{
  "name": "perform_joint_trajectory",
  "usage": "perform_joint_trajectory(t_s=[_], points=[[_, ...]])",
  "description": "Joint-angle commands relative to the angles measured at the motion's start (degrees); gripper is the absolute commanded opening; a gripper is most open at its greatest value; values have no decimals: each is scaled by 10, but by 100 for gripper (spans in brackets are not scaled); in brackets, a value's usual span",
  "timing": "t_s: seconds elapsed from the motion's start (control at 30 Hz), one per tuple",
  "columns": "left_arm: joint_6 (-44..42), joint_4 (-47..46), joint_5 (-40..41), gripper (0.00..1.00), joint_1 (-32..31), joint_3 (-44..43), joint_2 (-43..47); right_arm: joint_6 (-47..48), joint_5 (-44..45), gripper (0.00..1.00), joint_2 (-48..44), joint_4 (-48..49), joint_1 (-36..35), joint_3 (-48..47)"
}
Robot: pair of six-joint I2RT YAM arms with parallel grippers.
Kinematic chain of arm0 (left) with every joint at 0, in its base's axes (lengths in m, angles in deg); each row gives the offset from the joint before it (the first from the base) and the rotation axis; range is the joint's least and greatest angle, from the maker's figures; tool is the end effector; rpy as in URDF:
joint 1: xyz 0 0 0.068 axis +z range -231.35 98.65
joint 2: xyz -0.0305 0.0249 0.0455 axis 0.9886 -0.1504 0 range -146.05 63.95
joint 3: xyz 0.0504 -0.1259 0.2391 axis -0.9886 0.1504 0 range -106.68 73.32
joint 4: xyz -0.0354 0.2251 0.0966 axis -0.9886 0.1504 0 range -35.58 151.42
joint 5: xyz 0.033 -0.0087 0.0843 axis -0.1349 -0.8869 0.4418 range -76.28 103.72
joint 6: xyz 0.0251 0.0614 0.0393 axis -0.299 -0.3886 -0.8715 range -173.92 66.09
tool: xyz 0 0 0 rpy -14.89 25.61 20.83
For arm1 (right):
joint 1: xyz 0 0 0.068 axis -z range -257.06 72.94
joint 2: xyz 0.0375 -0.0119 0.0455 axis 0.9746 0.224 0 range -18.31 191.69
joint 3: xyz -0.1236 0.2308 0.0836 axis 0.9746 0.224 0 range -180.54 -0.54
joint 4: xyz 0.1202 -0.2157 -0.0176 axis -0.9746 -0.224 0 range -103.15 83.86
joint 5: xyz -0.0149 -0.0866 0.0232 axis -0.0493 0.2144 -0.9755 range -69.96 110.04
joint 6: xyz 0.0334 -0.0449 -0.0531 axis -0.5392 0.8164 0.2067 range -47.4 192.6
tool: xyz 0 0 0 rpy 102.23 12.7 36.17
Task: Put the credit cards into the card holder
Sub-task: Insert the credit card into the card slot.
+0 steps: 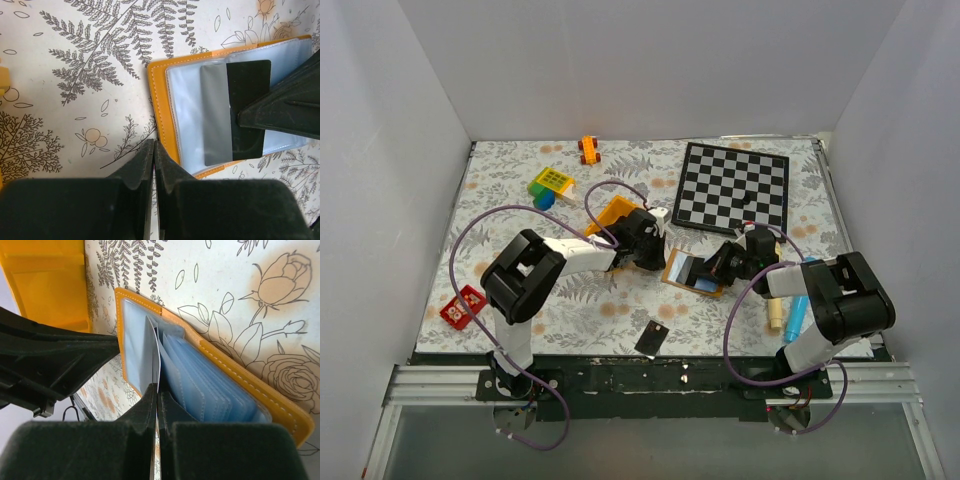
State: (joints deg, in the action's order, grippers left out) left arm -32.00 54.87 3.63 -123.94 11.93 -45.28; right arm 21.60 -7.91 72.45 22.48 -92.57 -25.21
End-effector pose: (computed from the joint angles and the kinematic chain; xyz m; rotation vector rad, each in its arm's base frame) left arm 0.2858 -0.2783 0.1310 0.5371 2.4705 -0.7021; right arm 0.2580 0.1036 0.1132 0.4471 2.3570 1.1399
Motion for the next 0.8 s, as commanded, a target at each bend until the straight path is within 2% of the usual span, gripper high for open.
perform_joint_trajectory(t_s=[0.0, 0.77], points=[[-2, 26, 0, 0, -25, -8, -18, 34, 31, 1, 25, -76, -7, 4], [-6, 36, 0, 0, -27, -13, -25, 32, 21, 1, 63, -45, -7, -8]])
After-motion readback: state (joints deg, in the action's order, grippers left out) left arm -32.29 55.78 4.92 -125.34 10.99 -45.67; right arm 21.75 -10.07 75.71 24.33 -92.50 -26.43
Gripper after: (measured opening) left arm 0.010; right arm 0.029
